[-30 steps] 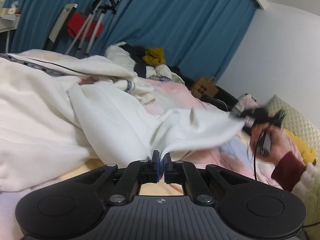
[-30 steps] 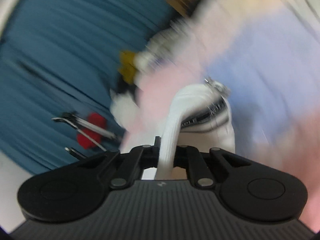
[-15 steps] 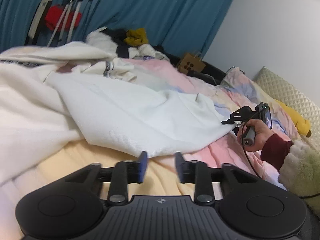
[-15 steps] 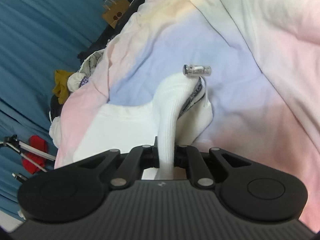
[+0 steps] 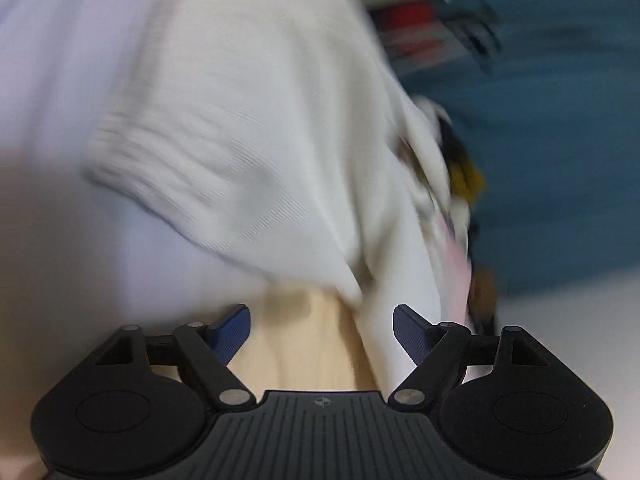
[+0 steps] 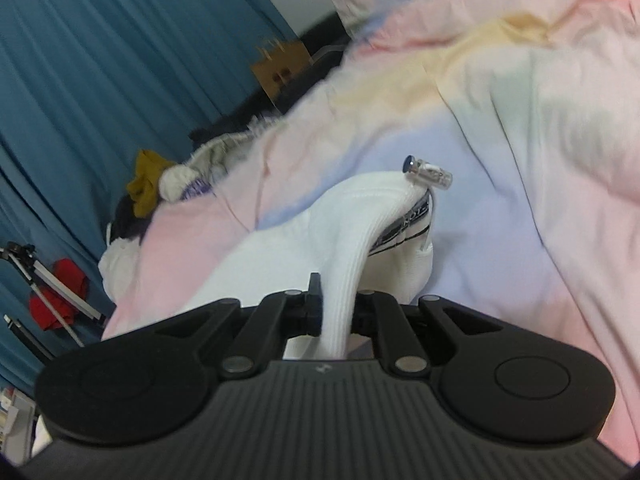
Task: Fold clothes
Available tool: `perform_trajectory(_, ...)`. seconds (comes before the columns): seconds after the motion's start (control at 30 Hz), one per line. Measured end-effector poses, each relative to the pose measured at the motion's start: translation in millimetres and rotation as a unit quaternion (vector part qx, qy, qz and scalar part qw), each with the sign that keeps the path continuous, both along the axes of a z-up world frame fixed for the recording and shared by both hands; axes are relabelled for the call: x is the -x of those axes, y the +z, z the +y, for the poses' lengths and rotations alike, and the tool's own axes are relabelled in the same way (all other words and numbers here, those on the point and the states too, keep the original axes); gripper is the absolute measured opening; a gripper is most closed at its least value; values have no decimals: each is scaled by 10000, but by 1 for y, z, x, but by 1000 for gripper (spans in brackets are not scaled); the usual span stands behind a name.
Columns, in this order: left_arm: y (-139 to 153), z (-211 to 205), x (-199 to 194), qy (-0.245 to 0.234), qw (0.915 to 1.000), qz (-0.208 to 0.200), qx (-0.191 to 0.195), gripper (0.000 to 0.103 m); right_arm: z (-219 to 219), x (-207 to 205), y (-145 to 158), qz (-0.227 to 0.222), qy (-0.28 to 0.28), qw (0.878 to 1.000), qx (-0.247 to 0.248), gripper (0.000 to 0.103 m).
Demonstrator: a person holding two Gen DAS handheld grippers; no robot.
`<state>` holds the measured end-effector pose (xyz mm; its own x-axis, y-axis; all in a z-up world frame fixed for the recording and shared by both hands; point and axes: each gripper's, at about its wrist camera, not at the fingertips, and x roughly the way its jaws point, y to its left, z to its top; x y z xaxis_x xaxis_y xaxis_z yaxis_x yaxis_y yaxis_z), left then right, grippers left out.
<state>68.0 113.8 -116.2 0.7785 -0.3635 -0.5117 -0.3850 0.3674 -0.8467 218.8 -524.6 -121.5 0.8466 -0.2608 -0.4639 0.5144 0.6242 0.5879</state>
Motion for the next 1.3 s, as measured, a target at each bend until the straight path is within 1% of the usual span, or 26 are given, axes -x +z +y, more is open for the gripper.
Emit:
perform_trajectory(0.07, -12, 16, -3, 478, 9974, -18, 532, 75, 0, -1, 1, -70, -34, 10000, 16, 8)
perform_trajectory(0.1, -15, 22, -3, 644, 9955, -33, 695, 74, -2, -2, 1, -90, -50, 9999, -25, 8)
perform_trajectory(0.13, -16, 27, -4, 778, 9938, -41, 791, 70, -3, -3, 0, -111, -69, 9999, -70, 8)
perform_trajectory(0.17, -17, 31, -4, 886, 9923, -7, 866, 62, -4, -3, -1, -129, -86, 9998, -97, 8)
perform_trajectory(0.2, -18, 34, -5, 943, 9914, 109, 902, 56, -5, -3, -1, -129, -98, 9998, -103, 8)
perform_trajectory(0.23, -19, 37, -6, 1001, 9903, 225, 938, 40, -6, -3, -2, -126, -104, 9998, -123, 8)
perform_trajectory(0.27, -20, 40, -7, 1051, 9892, 311, 969, 27, -7, -3, -3, -123, -108, 9998, -147, 8)
perform_trajectory(0.3, -19, 42, -6, 1089, 9886, 335, 988, 25, -8, -2, -4, -129, -118, 9996, -207, 8)
perform_trajectory(0.33, -16, 45, -5, 1122, 9884, 350, 959, 19, -10, -1, -6, -138, -128, 9994, -276, 8)
perform_trajectory(0.4, 5, 49, 2, 1212, 9907, 234, 568, 15, -12, 2, -8, -147, -142, 9989, -416, 8)
perform_trajectory(0.43, 18, 52, 6, 1280, 9910, 141, 361, 11, -14, 4, -9, -142, -138, 9986, -488, 8)
perform_trajectory(0.5, 49, 63, 21, 1475, 9890, -69, 44, 9, -16, 7, -11, -147, -124, 9976, -668, 8)
perform_trajectory(0.6, 94, 91, 49, 1787, 9824, -402, -377, 8, -22, 14, -14, -192, -56, 9940, -1075, 8)
perform_trajectory(0.63, 106, 101, 58, 1849, 9805, -457, -476, 8, -23, 16, -15, -186, 4, 9924, -1216, 8)
perform_trajectory(0.67, 116, 109, 66, 1890, 9792, -491, -557, 8, -24, 19, -15, -181, 64, 9906, -1356, 8)
perform_trajectory(0.73, 128, 119, 78, 1892, 9786, -465, -662, 7, -26, 27, -15, -162, 167, 9857, -1670, 8)
perform_trajectory(0.8, 129, 123, 87, 1901, 9775, -401, -816, 7, -29, 36, -15, -202, 247, 9798, -1972, 9)
perform_trajectory(0.87, 124, 125, 92, 1889, 9775, -353, -864, 8, -30, 41, -15, -281, 323, 9762, -2127, 10)
perform_trajectory(0.97, 105, 137, 98, 1902, 9779, -274, -828, 8, -35, 46, -20, -316, 316, 9716, -2324, 12)
perform_trajectory(1.03, 98, 153, 116, 1929, 9783, -281, -704, 8, -41, 44, -29, -235, 197, 9686, -2467, 12)
perform_trajectory(1.07, 97, 156, 117, 1919, 9782, -288, -733, 8, -42, 41, -34, -148, 150, 9688, -2471, 12)
perform_trajectory(1.13, 95, 159, 117, 1941, 9779, -304, -713, 8, -42, 35, -41, 17, 96, 9713, -2378, 12)
perform_trajectory(1.23, 90, 166, 111, 1990, 9774, -313, -634, 8, -35, 29, -34, 147, 51, 9821, -1879, 9)
perform_trajectory(1.3, 86, 169, 107, 2014, 9774, -319, -565, 8, -28, 28, -17, -133, 104, 9886, -1495, 8)
